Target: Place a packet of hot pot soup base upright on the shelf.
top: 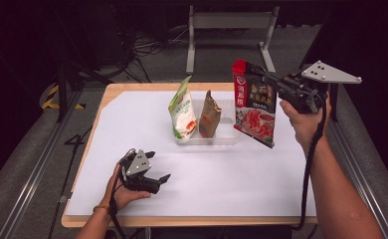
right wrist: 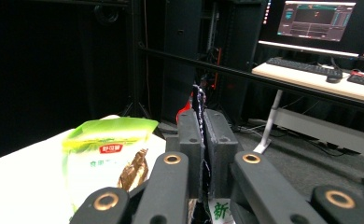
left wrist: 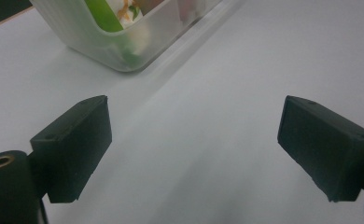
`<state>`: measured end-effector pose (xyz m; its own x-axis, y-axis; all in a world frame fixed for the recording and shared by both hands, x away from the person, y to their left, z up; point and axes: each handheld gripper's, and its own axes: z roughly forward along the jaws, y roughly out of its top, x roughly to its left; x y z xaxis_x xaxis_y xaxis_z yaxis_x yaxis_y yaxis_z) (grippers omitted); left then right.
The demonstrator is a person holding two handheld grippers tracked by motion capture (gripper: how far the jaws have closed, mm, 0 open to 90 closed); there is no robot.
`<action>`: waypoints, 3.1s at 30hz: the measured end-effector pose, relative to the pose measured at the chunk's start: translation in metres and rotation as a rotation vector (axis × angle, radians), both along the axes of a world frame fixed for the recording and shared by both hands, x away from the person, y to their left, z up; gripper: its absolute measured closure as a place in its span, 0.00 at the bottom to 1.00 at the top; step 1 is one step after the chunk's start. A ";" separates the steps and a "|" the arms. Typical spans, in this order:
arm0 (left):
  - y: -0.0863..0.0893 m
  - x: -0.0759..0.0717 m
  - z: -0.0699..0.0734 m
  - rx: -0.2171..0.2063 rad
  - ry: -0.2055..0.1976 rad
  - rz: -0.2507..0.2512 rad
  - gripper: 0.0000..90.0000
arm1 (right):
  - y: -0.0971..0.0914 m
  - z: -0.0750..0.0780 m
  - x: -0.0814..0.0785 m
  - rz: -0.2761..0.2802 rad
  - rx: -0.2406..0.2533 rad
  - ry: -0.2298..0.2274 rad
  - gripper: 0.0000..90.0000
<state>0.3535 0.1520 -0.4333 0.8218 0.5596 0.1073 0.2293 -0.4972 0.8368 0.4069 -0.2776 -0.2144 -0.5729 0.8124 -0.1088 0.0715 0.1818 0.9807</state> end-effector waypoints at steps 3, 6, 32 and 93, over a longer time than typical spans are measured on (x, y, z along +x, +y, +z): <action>0.000 0.000 0.000 0.002 -0.002 0.000 0.12 | 0.008 -0.002 0.006 0.002 -0.008 0.009 0.96; 0.000 0.000 0.000 0.000 0.000 0.002 0.12 | 0.015 -0.004 0.013 0.001 -0.011 0.014 0.96; 0.001 -0.001 0.000 -0.007 -0.002 -0.009 0.12 | 0.055 -0.031 0.070 -0.073 -0.021 0.087 0.96; 0.014 -0.008 -0.001 -0.002 -0.002 0.035 0.12 | 0.049 -0.083 0.082 -0.003 0.002 0.101 0.87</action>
